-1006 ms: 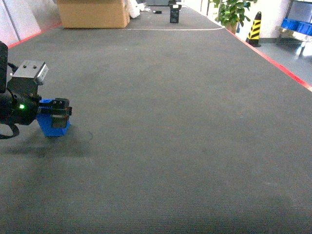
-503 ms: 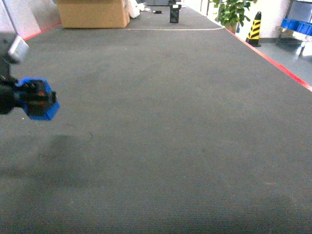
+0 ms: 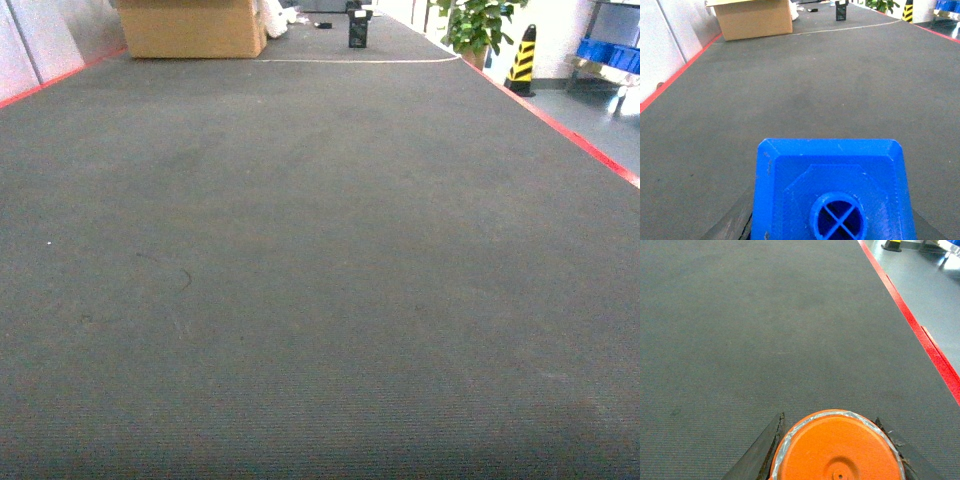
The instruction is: Sort blue parts and orange caps into right shelf containers
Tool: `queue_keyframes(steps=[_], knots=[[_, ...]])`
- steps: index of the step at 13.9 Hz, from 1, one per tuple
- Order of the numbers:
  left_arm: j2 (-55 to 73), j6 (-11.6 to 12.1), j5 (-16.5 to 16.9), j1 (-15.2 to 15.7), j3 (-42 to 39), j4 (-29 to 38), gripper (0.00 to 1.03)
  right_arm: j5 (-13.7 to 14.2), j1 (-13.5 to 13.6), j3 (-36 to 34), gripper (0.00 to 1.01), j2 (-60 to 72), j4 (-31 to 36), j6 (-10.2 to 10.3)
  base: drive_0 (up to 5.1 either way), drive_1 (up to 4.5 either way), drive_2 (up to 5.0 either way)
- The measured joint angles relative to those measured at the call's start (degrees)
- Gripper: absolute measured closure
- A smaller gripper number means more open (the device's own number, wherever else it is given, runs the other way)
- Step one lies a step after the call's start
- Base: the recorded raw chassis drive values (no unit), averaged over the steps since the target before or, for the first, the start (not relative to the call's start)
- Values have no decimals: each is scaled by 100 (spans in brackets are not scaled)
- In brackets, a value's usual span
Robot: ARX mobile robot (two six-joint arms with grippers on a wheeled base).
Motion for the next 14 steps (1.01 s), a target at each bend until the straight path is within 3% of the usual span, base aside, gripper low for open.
queue_keyframes(steps=[14], knots=[[28, 0, -4, -2, 2, -48, 58, 2, 0, 0, 58, 2, 4, 0, 0, 0, 0]])
